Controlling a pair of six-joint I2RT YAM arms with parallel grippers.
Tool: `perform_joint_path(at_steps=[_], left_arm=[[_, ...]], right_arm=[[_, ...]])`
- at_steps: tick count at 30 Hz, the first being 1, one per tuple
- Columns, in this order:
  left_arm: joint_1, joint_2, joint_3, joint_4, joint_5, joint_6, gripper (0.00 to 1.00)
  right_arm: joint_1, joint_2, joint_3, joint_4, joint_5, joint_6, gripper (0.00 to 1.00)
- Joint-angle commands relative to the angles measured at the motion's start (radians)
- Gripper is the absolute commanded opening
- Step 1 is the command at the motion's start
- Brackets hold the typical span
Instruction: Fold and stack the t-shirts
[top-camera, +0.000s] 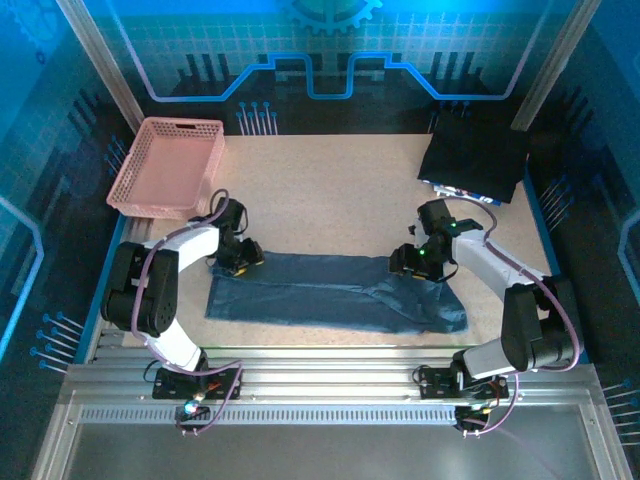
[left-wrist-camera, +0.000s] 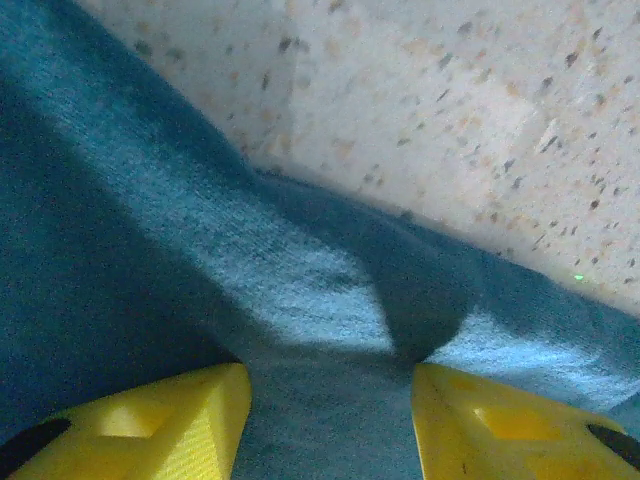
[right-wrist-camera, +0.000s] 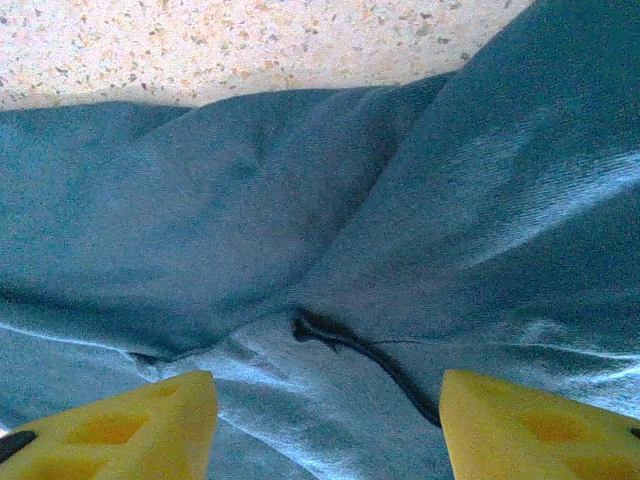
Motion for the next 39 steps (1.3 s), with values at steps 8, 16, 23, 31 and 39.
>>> perform_joint_path(at_steps=[8, 16, 23, 31, 39], left_arm=[[0.004, -0.202, -0.166, -0.079, -0.067, -0.088, 0.58], [-0.004, -0.268, -0.101, -0.011, -0.010, -0.122, 0.71], [-0.048, -0.274, -0.012, 0.005, 0.049, -0.116, 0.74], [-0.109, -0.247, -0.016, 0.035, 0.062, -0.114, 0.74], [-0.132, -0.236, -0.003, 0.028, 0.052, -0.104, 0.74]], right_arm=[[0.014, 0.035, -0.003, -0.050, 0.088, 0.054, 0.62], [0.022, 0.026, -0.001, 0.012, 0.028, 0.024, 0.62], [0.048, 0.086, 0.042, 0.029, 0.001, -0.033, 0.57], [0.107, 0.130, 0.037, 0.052, -0.011, -0.052, 0.54], [0.136, 0.147, 0.050, 0.029, 0.001, -0.055, 0.26]])
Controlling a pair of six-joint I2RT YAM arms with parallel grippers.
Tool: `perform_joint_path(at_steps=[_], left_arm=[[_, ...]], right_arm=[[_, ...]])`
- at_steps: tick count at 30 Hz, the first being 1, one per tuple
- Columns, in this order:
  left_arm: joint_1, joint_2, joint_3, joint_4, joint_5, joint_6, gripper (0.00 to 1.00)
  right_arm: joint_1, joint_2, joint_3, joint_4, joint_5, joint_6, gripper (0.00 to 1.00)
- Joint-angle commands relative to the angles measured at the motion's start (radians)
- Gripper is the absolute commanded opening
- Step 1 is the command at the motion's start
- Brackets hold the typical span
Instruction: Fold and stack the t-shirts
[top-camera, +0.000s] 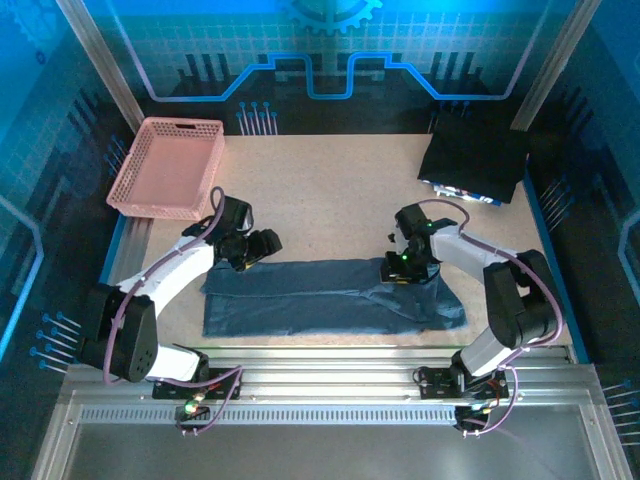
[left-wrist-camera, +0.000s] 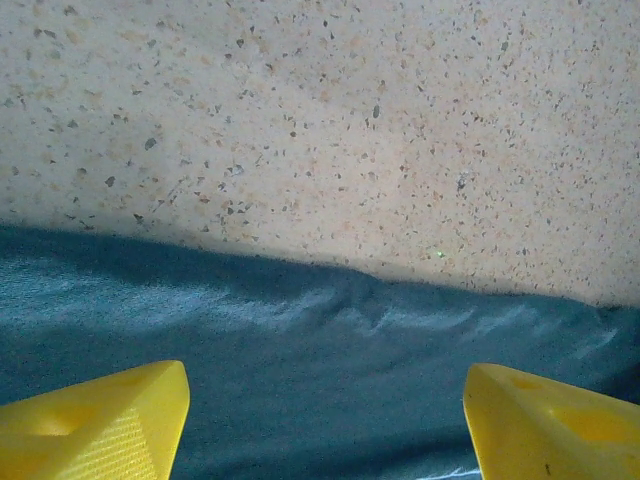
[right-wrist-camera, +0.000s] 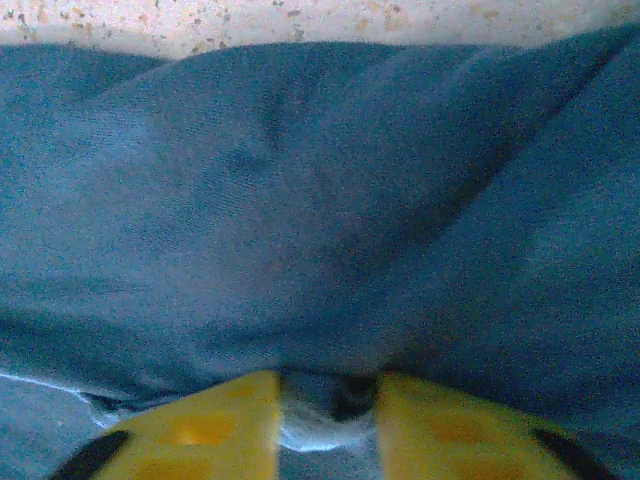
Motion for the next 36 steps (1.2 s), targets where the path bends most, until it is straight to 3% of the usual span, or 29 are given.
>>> perform_joint_path(at_steps=[1, 6, 16, 20, 22, 28, 36], left_arm=[[-0.008, 0.012, 0.020, -0.003, 0.009, 0.008, 0.74], [-0.008, 0.019, 0.017, -0.003, 0.003, 0.017, 0.74], [-0.024, 0.073, 0.027, 0.009, -0.002, 0.028, 0.74], [-0.040, 0.099, 0.041, 0.014, -0.004, 0.030, 0.74], [-0.052, 0.114, 0.054, 0.015, -0.005, 0.035, 0.74], [-0.092, 0.180, 0.111, 0.020, -0.009, 0.051, 0.74], [-0.144, 0.271, 0.192, 0.027, -0.005, 0.061, 0.75]], right_arm=[[0.026, -0.014, 0.026, -0.026, -0.006, -0.002, 0.22], [0.061, -0.077, 0.015, -0.064, -0.015, 0.005, 0.07], [0.228, -0.127, -0.027, -0.137, -0.094, 0.110, 0.08], [0.309, -0.140, -0.038, -0.168, -0.106, 0.189, 0.19], [0.341, -0.163, -0.037, -0.215, -0.084, 0.220, 0.33], [0.344, -0.296, 0.040, -0.313, -0.016, 0.235, 0.57], [0.142, -0.205, 0.058, -0.330, 0.069, 0.250, 0.58]])
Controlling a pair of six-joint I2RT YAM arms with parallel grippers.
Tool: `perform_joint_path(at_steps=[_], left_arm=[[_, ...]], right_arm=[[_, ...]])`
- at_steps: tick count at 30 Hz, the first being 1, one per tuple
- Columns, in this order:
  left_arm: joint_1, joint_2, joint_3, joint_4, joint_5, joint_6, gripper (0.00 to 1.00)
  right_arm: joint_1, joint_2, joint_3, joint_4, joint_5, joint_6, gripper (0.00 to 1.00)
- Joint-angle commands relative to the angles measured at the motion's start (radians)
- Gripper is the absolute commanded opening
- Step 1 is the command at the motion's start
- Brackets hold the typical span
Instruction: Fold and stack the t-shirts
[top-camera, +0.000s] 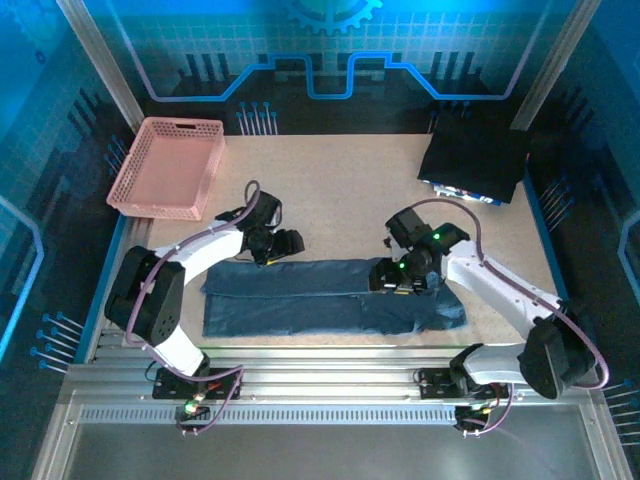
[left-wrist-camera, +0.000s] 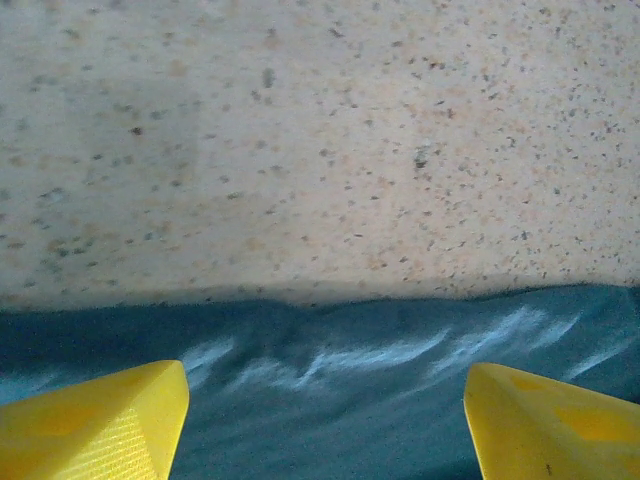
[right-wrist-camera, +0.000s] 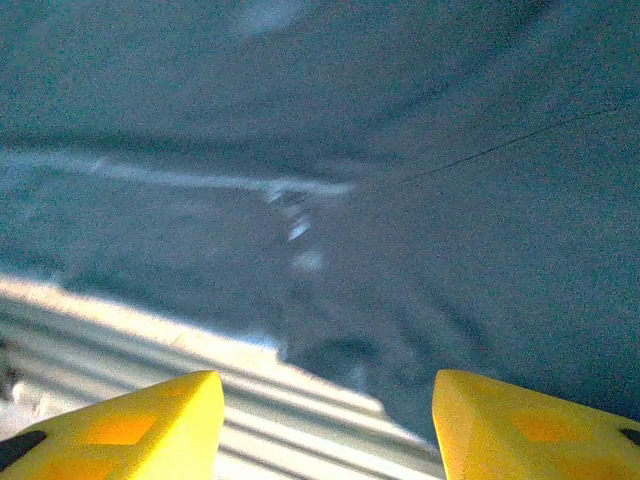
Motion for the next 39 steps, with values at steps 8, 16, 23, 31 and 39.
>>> perform_joint_path(at_steps=[8, 16, 23, 31, 39], left_arm=[[-0.026, 0.073, 0.072, 0.010, -0.010, 0.024, 0.75], [-0.024, 0.110, 0.093, -0.009, -0.025, 0.035, 0.75], [-0.011, 0.130, 0.116, -0.028, -0.011, 0.032, 0.75], [0.026, 0.134, 0.088, -0.090, -0.023, -0.009, 0.68], [0.115, 0.168, 0.034, -0.157, -0.046, -0.041, 0.40]], right_arm=[[-0.046, 0.037, -0.184, -0.091, 0.096, 0.122, 0.55], [-0.062, -0.033, -0.202, -0.210, 0.172, 0.191, 0.53], [-0.137, -0.084, -0.127, -0.096, 0.155, 0.130, 0.60], [-0.148, 0.044, -0.185, 0.018, 0.034, 0.173, 0.31], [-0.167, 0.190, -0.185, 0.089, 0.087, 0.258, 0.20]])
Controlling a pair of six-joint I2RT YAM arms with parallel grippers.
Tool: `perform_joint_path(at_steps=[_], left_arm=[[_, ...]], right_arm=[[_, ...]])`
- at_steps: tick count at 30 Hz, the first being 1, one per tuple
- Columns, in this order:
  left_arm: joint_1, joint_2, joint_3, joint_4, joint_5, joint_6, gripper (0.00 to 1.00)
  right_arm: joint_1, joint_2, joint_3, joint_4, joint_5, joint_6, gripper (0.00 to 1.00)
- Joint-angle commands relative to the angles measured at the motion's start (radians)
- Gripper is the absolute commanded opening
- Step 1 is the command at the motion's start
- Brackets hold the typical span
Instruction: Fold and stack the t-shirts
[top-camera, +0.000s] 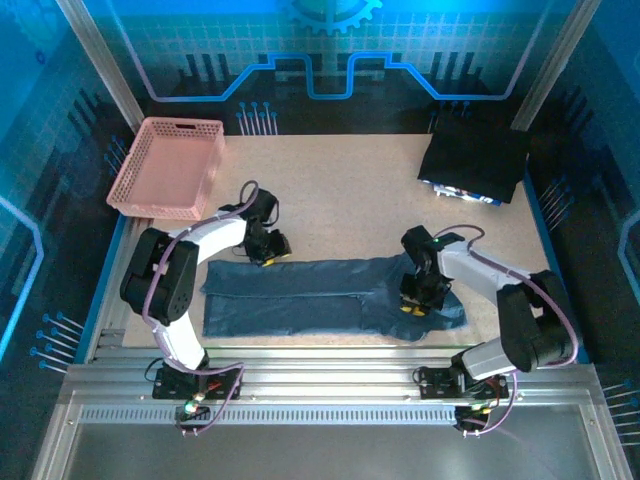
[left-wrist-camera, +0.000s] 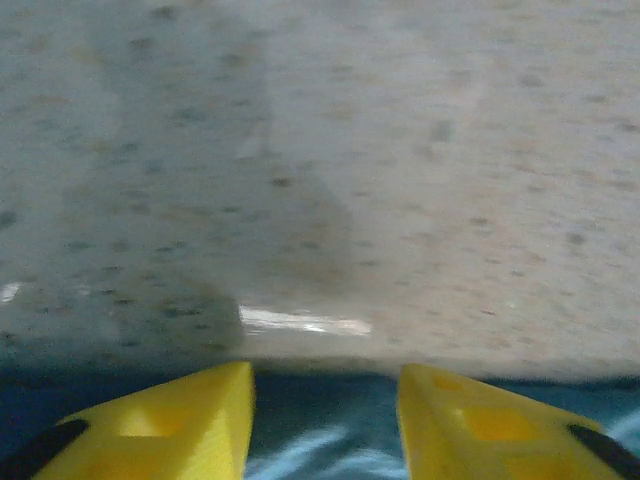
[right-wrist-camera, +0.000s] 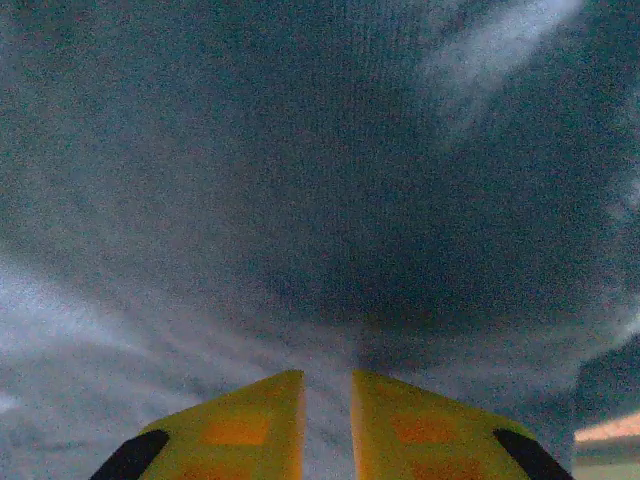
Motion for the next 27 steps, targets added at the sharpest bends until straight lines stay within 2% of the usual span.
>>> perform_joint_path(at_steps=[1, 5, 10, 13, 16, 20, 21, 23, 25, 27], left_arm=[[0.040, 0.033, -0.027, -0.071, -0.023, -0.010, 0.39], [0.092, 0.050, -0.049, -0.063, -0.018, -0.012, 0.37], [0.146, 0.066, -0.046, -0.054, -0.019, 0.007, 0.37], [0.157, 0.070, -0.022, -0.068, -0.022, 0.014, 0.37], [0.165, 0.062, 0.002, -0.096, -0.028, 0.021, 0.37], [0.161, 0.015, -0.007, -0.117, 0.003, 0.012, 0.38], [0.156, 0.000, -0.020, -0.115, 0.020, 0.001, 0.39], [0.133, -0.026, -0.044, -0.114, 0.047, -0.017, 0.40], [0.098, -0.050, -0.062, -0.124, 0.062, -0.029, 0.42], [0.063, -0.075, -0.093, -0.125, 0.081, -0.049, 0.42]], right_arm=[[-0.017, 0.078, 0.031, 0.045, 0.027, 0.067, 0.20], [-0.041, 0.249, 0.170, 0.061, 0.078, 0.086, 0.19], [-0.069, 0.513, 0.504, 0.013, 0.137, 0.076, 0.23], [-0.088, 0.705, 0.791, -0.057, 0.121, 0.064, 0.24], [-0.098, 0.929, 1.185, -0.174, 0.127, 0.034, 0.25], [-0.121, 1.248, 1.749, -0.233, -0.003, -0.017, 0.36], [-0.125, 1.313, 1.857, -0.183, -0.069, -0.020, 0.40], [-0.141, 1.388, 1.940, -0.019, -0.211, 0.040, 0.49], [-0.158, 1.406, 1.929, 0.182, -0.324, 0.154, 0.52], [-0.163, 1.399, 1.927, 0.339, -0.386, 0.229, 0.58]])
